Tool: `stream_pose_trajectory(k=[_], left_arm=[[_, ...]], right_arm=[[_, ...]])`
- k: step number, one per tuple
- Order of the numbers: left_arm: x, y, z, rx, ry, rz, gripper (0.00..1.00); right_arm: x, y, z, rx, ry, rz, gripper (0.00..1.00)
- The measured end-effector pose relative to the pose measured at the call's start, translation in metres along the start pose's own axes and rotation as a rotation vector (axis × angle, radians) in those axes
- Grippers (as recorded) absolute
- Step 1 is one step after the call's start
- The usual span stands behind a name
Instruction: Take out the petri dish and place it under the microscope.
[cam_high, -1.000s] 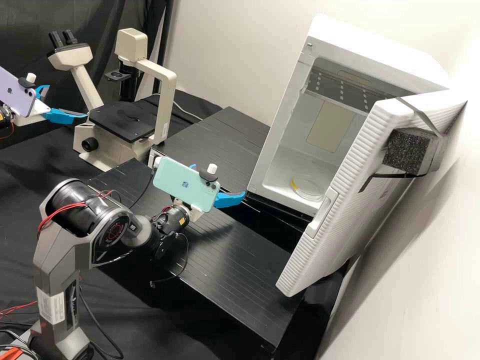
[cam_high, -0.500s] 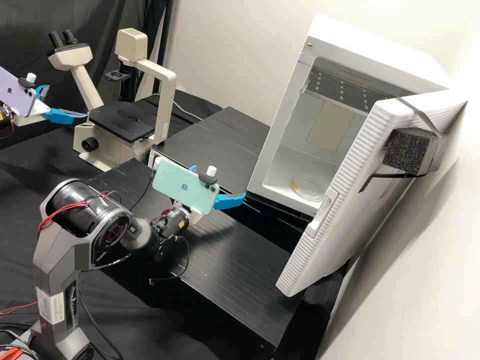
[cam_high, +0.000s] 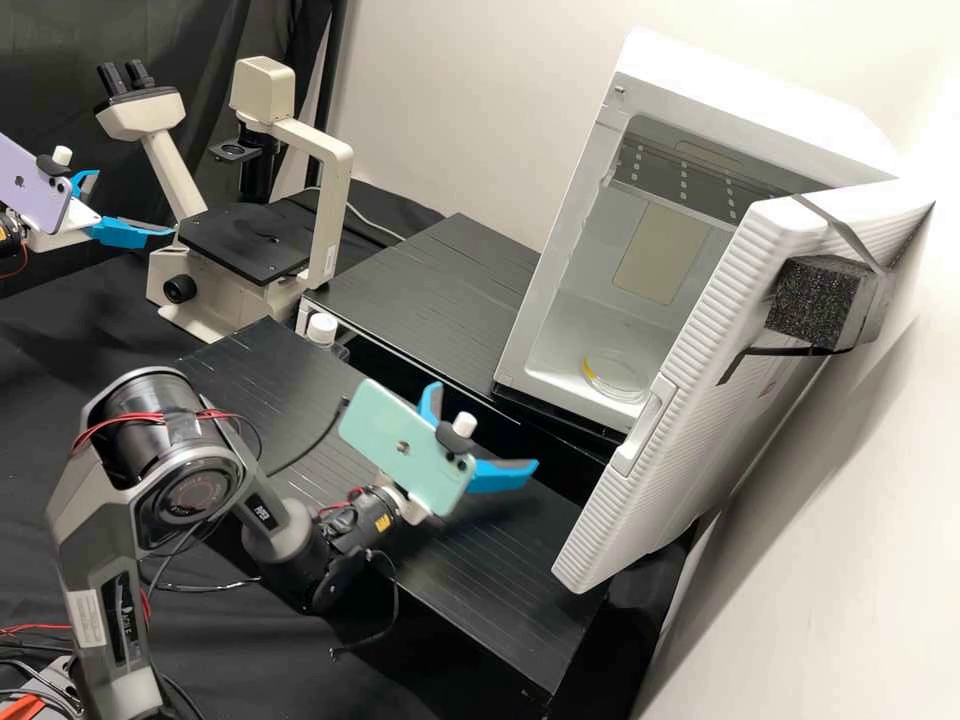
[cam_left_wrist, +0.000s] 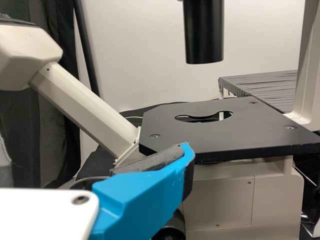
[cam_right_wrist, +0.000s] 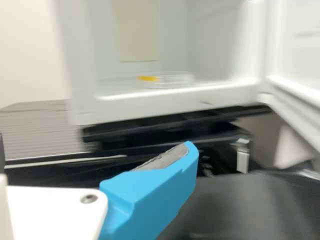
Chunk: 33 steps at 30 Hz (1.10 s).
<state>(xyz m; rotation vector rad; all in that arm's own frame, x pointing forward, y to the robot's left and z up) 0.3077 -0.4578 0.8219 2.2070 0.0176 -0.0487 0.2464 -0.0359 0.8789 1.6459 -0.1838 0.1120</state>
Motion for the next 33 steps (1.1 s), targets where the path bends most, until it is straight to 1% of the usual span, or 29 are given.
stream_pose_trajectory(k=[3, 6, 8, 13, 18, 25, 33], left_arm=[[0.0, 0.0, 0.0, 0.0, 0.0, 0.0, 1.0], [0.0, 0.0, 0.0, 0.0, 0.0, 0.0, 1.0], [0.0, 0.0, 0.0, 0.0, 0.0, 0.0, 1.0], [0.0, 0.0, 0.0, 0.0, 0.0, 0.0, 1.0], [0.0, 0.0, 0.0, 0.0, 0.0, 0.0, 1.0], [0.0, 0.0, 0.0, 0.0, 0.0, 0.0, 1.0], [0.0, 0.0, 0.0, 0.0, 0.0, 0.0, 1.0]], right_arm=[[0.009, 0.009, 0.011, -0.001, -0.025, 0.03, 1.0], [0.024, 0.012, 0.018, -0.005, -0.023, 0.04, 1.0], [0.036, 0.016, 0.02, -0.01, -0.011, 0.05, 1.0], [0.067, 0.019, 0.024, 0.002, 0.007, 0.089, 1.0], [0.097, 0.025, 0.021, 0.003, 0.053, 0.131, 1.0], [0.126, 0.029, 0.013, -0.008, 0.091, 0.138, 1.0], [0.163, 0.03, 0.011, -0.02, 0.074, 0.112, 1.0]])
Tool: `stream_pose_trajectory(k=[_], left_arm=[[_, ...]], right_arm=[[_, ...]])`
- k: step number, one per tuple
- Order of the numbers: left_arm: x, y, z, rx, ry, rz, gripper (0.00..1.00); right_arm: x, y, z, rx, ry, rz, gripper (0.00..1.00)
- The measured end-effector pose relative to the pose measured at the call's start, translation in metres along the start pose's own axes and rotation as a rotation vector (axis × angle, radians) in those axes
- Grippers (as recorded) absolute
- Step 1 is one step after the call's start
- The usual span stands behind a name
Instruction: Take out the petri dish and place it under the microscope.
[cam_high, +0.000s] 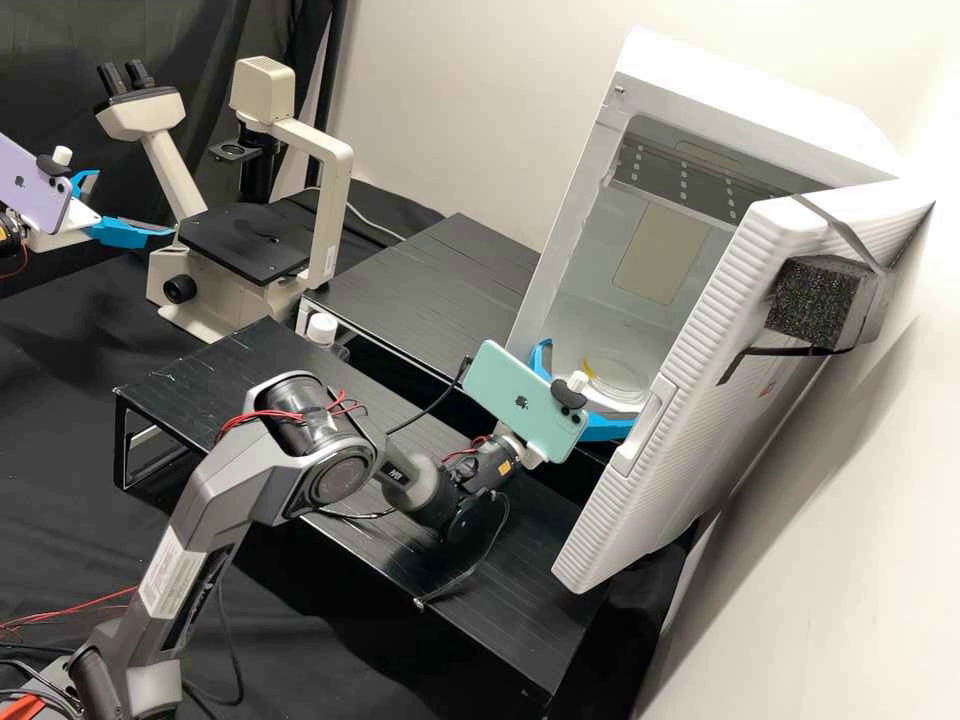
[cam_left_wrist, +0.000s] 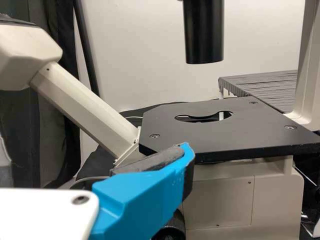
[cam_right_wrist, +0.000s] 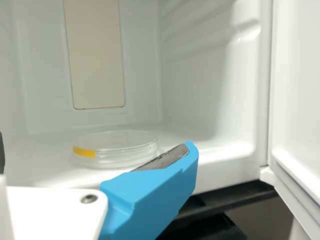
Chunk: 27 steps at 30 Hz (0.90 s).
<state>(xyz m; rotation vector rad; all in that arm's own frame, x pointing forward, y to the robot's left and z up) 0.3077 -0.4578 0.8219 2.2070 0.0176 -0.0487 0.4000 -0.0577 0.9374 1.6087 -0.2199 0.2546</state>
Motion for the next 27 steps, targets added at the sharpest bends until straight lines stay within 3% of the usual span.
stream_pose_trajectory(k=[7, 11, 25, 26, 27], left_arm=[[0.0, 0.0, 0.0, 0.0, 0.0, 0.0, 1.0], [0.0, 0.0, 0.0, 0.0, 0.0, 0.0, 1.0], [0.0, 0.0, 0.0, 0.0, 0.0, 0.0, 1.0], [0.0, 0.0, 0.0, 0.0, 0.0, 0.0, 1.0], [0.0, 0.0, 0.0, 0.0, 0.0, 0.0, 1.0]], right_arm=[[0.025, -0.004, 0.003, -0.008, -0.052, -0.039, 1.0], [0.034, -0.002, 0.003, -0.036, -0.055, -0.038, 1.0], [0.045, 0.006, 0.009, -0.061, -0.072, -0.056, 1.0], [0.045, 0.007, 0.01, -0.057, -0.071, -0.059, 0.0], [0.045, 0.008, 0.011, -0.056, -0.071, -0.06, 0.0]])
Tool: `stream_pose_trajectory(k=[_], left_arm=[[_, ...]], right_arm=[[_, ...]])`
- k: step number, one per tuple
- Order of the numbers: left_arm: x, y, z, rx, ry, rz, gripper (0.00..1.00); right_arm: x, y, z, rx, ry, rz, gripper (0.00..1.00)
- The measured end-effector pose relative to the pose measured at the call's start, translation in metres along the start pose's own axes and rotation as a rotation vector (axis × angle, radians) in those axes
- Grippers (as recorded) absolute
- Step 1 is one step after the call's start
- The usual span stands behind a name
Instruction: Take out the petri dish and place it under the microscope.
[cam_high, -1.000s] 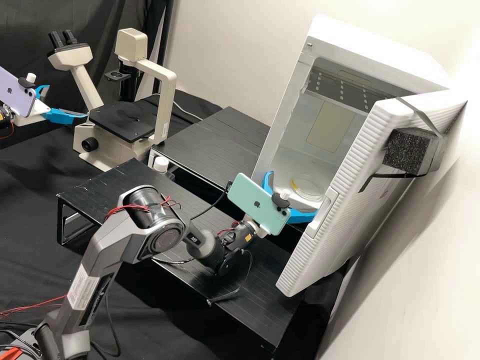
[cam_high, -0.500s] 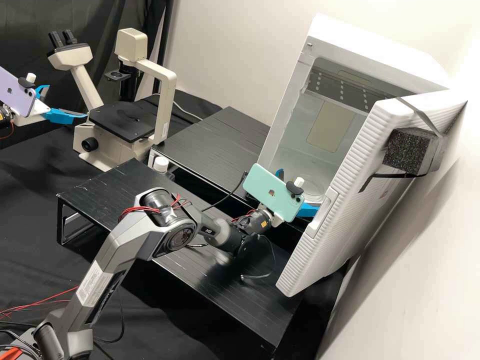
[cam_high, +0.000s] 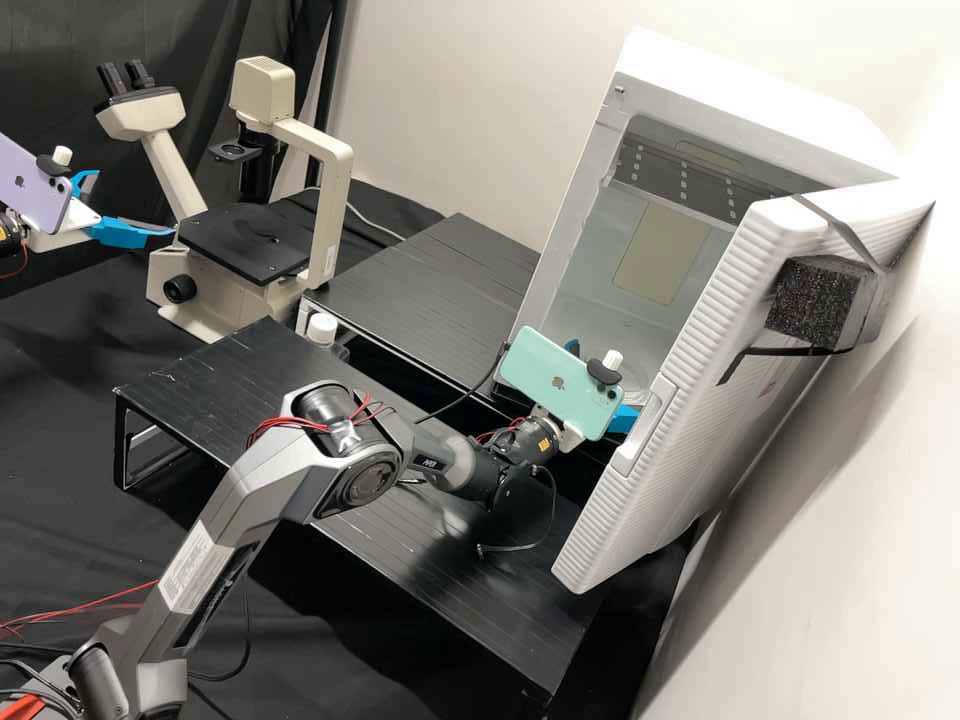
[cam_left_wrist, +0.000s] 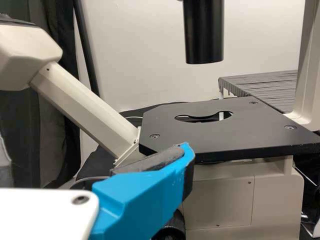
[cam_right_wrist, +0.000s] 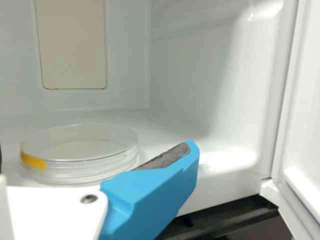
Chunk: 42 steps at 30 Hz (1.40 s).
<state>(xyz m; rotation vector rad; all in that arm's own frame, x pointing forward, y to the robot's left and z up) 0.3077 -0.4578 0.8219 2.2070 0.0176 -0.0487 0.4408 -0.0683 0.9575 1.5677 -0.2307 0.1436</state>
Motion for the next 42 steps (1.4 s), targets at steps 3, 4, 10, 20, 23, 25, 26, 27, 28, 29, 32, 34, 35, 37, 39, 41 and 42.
stream_pose_trajectory(k=[3, 4, 10, 20, 23, 25, 26, 27, 28, 29, 32, 34, 35, 37, 39, 41, 42], left_arm=[[0.0, 0.0, 0.0, 0.0, 0.0, 0.0, 1.0], [0.0, 0.0, 0.0, 0.0, 0.0, 0.0, 1.0], [0.0, 0.0, 0.0, 0.0, 0.0, 0.0, 1.0], [0.0, 0.0, 0.0, 0.0, 0.0, 0.0, 1.0], [0.0, 0.0, 0.0, 0.0, 0.0, 0.0, 1.0], [0.0, 0.0, 0.0, 0.0, 0.0, 0.0, 1.0], [0.0, 0.0, 0.0, 0.0, 0.0, 0.0, 1.0], [0.0, 0.0, 0.0, 0.0, 0.0, 0.0, 1.0], [0.0, 0.0, 0.0, 0.0, 0.0, 0.0, 1.0], [0.0, 0.0, 0.0, 0.0, 0.0, 0.0, 1.0], [0.0, 0.0, 0.0, 0.0, 0.0, 0.0, 1.0], [0.0, 0.0, 0.0, 0.0, 0.0, 0.0, 1.0], [0.0, 0.0, 0.0, 0.0, 0.0, 0.0, 1.0], [0.0, 0.0, 0.0, 0.0, 0.0, 0.0, 1.0], [0.0, 0.0, 0.0, 0.0, 0.0, 0.0, 1.0], [0.0, 0.0, 0.0, 0.0, 0.0, 0.0, 1.0], [0.0, 0.0, 0.0, 0.0, 0.0, 0.0, 1.0]], right_arm=[[-0.0005, 0.0013, 0.0014, 0.008, 0.001, -0.004, 0.0], [-0.0005, 0.001, 0.0013, 0.003, 0.003, -0.008, 0.0], [0.0013, 0.001, 0.0029, 0.003, 0.006, -0.016, 0.0], [0.0008, 0.0022, 0.0048, -0.009, 0.007, -0.021, 0.0], [0.0007, 0.0026, 0.0052, -0.011, 0.007, -0.022, 0.0], [0.0006, 0.0025, 0.0052, -0.011, 0.008, -0.023, 0.0], [0.0006, 0.0025, 0.0052, -0.011, 0.008, -0.023, 0.0], [0.0006, 0.0025, 0.0052, -0.011, 0.008, -0.023, 0.0], [0.0006, 0.0025, 0.0052, -0.011, 0.008, -0.023, 0.0], [0.0006, 0.0025, 0.0052, -0.009, 0.008, -0.023, 0.0], [0.0006, 0.0028, 0.0055, -0.004, 0.007, -0.022, 0.0], [0.0003, 0.0028, 0.0058, -0.014, 0.01, -0.03, 0.0], [0.0002, 0.0033, 0.0063, -0.013, 0.01, -0.03, 0.0], [0.0, 0.0038, 0.0069, -0.012, 0.01, -0.031, 0.0], [-0.0002, 0.0046, 0.0076, -0.013, 0.008, -0.03, 0.0], [-0.0002, 0.0045, 0.0076, -0.014, 0.009, -0.031, 0.0], [-0.0002, 0.0045, 0.0076, -0.014, 0.009, -0.031, 0.0]])
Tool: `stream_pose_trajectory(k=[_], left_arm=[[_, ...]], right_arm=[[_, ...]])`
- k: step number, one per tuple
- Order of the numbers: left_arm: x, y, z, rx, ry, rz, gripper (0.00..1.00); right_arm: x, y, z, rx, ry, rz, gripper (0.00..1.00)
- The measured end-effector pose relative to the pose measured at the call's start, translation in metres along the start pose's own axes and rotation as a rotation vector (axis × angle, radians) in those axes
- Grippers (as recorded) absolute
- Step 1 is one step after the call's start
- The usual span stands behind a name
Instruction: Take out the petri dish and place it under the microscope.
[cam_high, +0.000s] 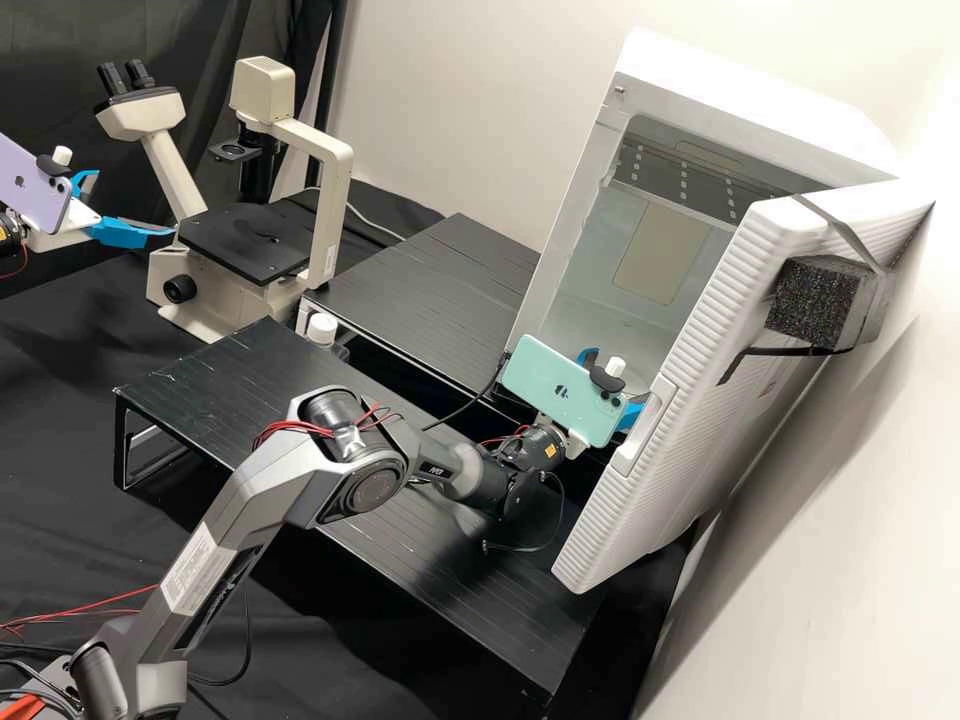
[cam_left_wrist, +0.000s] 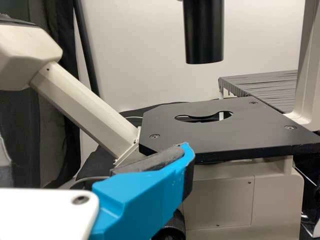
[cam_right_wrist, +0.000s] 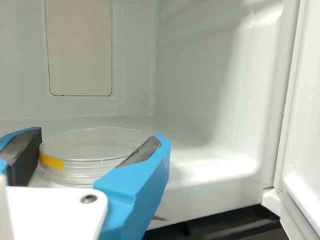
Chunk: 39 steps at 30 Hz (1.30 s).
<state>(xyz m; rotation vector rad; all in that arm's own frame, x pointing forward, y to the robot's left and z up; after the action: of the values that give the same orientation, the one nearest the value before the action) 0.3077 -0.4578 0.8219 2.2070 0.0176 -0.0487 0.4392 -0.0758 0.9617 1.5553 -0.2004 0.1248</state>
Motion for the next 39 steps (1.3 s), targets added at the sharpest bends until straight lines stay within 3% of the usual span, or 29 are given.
stream_pose_trajectory(k=[19, 34, 39], left_arm=[[0.0, 0.0, 0.0, 0.0, 0.0, 0.0, 1.0], [0.0, 0.0, 0.0, 0.0, 0.0, 0.0, 1.0], [0.0, 0.0, 0.0, 0.0, 0.0, 0.0, 1.0]], right_arm=[[-0.024, 0.001, 0.006, 0.041, -0.009, 0.003, 0.0], [-0.114, 0.017, 0.007, 0.076, 0.042, 0.114, 0.0], [-0.159, 0.011, -0.006, 0.106, 0.024, 0.093, 0.0]])
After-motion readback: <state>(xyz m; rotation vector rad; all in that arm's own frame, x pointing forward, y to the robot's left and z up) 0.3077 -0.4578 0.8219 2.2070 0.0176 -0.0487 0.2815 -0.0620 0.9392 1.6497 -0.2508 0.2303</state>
